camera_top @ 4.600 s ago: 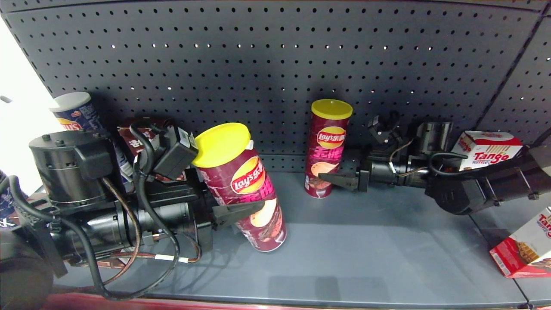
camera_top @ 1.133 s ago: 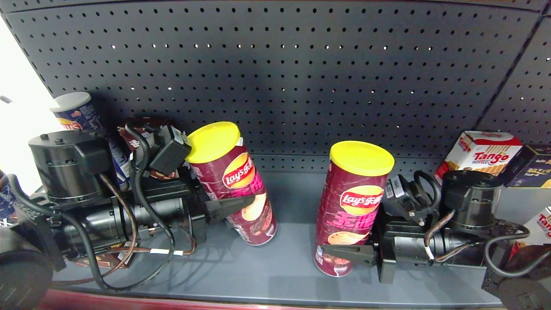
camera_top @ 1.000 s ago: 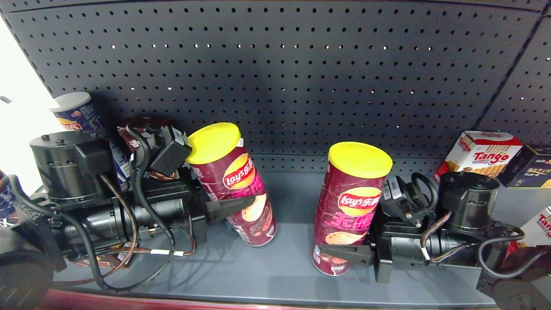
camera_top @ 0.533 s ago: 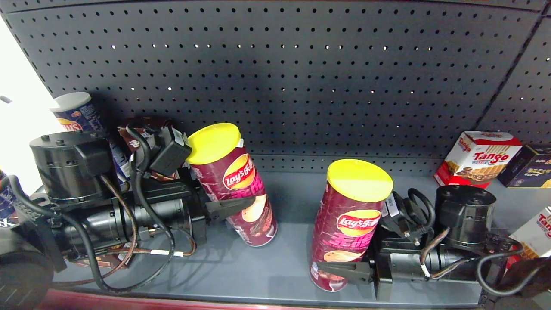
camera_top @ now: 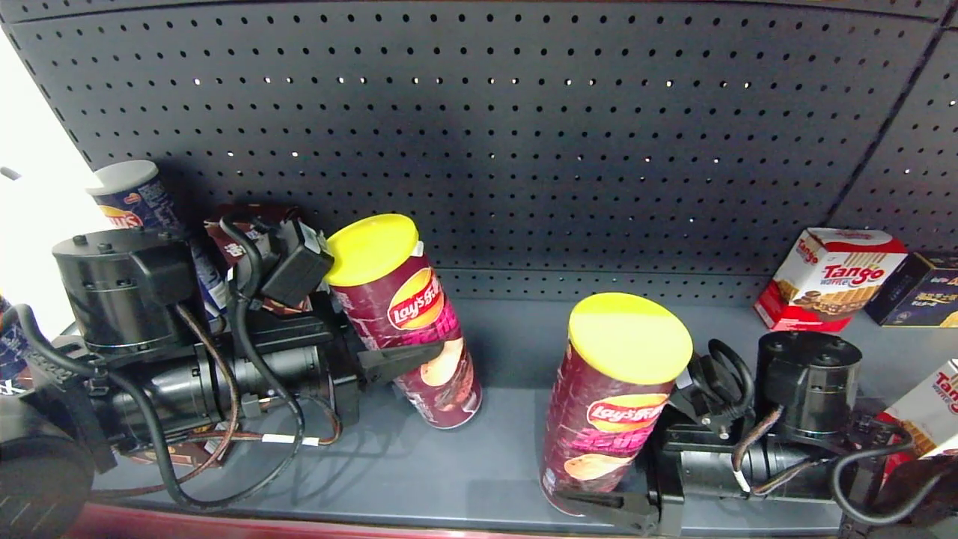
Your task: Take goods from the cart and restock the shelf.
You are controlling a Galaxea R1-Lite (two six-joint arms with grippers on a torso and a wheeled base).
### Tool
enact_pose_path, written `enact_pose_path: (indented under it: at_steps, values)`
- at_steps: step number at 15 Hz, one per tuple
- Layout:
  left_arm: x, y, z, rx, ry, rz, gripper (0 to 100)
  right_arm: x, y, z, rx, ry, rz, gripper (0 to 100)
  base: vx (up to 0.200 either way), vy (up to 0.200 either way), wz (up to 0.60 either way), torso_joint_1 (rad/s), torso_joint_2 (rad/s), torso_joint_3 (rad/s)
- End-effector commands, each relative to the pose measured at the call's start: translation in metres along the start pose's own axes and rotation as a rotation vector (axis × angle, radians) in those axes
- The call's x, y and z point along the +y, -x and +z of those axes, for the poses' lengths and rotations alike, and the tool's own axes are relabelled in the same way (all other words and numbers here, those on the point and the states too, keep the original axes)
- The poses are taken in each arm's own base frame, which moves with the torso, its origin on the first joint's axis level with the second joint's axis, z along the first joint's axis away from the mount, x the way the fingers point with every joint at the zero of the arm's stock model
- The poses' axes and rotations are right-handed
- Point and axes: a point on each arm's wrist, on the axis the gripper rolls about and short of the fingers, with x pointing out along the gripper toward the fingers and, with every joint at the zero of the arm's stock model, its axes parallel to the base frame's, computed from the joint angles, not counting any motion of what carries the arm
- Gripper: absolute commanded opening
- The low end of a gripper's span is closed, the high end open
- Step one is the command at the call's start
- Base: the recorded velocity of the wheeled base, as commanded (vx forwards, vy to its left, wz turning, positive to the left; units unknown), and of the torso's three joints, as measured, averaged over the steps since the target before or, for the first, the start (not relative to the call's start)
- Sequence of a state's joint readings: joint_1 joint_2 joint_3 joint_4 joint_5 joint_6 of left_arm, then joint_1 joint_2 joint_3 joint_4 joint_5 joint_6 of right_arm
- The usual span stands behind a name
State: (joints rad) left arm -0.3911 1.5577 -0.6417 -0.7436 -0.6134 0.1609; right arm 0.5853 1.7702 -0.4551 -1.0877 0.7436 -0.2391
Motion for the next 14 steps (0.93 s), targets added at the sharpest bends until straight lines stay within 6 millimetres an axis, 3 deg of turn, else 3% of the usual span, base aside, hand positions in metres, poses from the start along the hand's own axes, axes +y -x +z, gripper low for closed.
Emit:
enact_pose_path:
  at_steps: [1,13,14]
  values:
    - [0.0,0.0,0.0,0.001,0.0,-0.002,0,0.001,0.001,0.0,0.0,0.003,-0.007,100,0.0,0.0,0.0,0.0,0.0,0.0]
    - [0.0,0.0,0.0,-0.001,-0.001,-0.002,0,0.029,0.045,0.027,-0.072,0.076,-0.081,100,0.0,0.0,0.0,0.0,0.0,0.0]
    - [-0.001,0.0,0.0,-0.001,-0.001,-0.003,0,0.033,0.058,0.031,-0.088,0.091,-0.111,100,0.0,0.0,0.0,0.0,0.0,0.0]
